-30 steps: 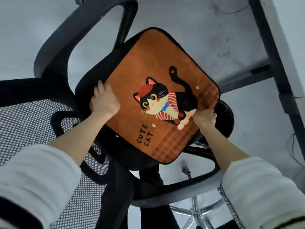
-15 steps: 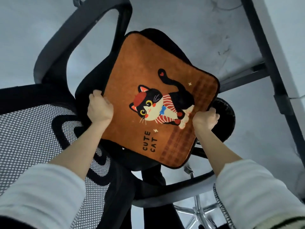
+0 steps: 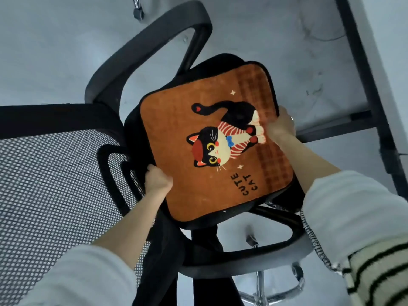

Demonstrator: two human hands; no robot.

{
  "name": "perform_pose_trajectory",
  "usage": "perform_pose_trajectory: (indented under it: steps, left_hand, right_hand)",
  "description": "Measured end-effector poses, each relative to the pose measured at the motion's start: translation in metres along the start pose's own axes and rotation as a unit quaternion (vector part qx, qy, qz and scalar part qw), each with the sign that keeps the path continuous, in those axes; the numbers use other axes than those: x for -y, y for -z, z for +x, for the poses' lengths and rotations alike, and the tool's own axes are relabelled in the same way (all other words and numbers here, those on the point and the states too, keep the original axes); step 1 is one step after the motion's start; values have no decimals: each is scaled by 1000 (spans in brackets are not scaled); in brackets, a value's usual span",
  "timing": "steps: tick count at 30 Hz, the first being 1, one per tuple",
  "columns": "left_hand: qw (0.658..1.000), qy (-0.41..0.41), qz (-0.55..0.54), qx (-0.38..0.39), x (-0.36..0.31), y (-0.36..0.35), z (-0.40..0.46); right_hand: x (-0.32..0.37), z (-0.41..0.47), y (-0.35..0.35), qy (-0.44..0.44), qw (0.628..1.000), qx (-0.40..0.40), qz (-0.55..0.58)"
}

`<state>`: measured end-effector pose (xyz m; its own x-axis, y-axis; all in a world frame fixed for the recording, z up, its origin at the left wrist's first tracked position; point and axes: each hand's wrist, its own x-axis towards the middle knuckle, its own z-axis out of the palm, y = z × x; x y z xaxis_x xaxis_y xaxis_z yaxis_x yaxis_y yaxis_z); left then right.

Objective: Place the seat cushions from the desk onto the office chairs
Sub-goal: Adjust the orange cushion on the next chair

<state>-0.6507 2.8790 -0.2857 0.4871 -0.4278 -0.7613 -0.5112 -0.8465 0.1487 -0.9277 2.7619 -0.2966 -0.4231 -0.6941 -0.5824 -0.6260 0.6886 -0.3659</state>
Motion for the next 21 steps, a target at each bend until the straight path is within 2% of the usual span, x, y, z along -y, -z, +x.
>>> perform_pose_trajectory:
  steps: [4,7,11,15,21]
  left_hand:
    - [996,-66,23,-49,-7,4,28]
    - [987,-130,81,-44,-5,-1,43]
    - [990,-98,104,-5,-9,-18,45]
    - [990,-83,112,0,-20,-20,50]
    - [982,-117,145,4,-25,-7,59]
  right_hand:
    - [-31,13,-11,-29,998,21,-59]
    - [-43,14,-20,-11,996,6,-90]
    - [-54,7,-33,-3,989,-8,-145]
    - [-63,4,-34,8,979,12,-205]
    - [-72,-9,-35,-13,973,37,-228]
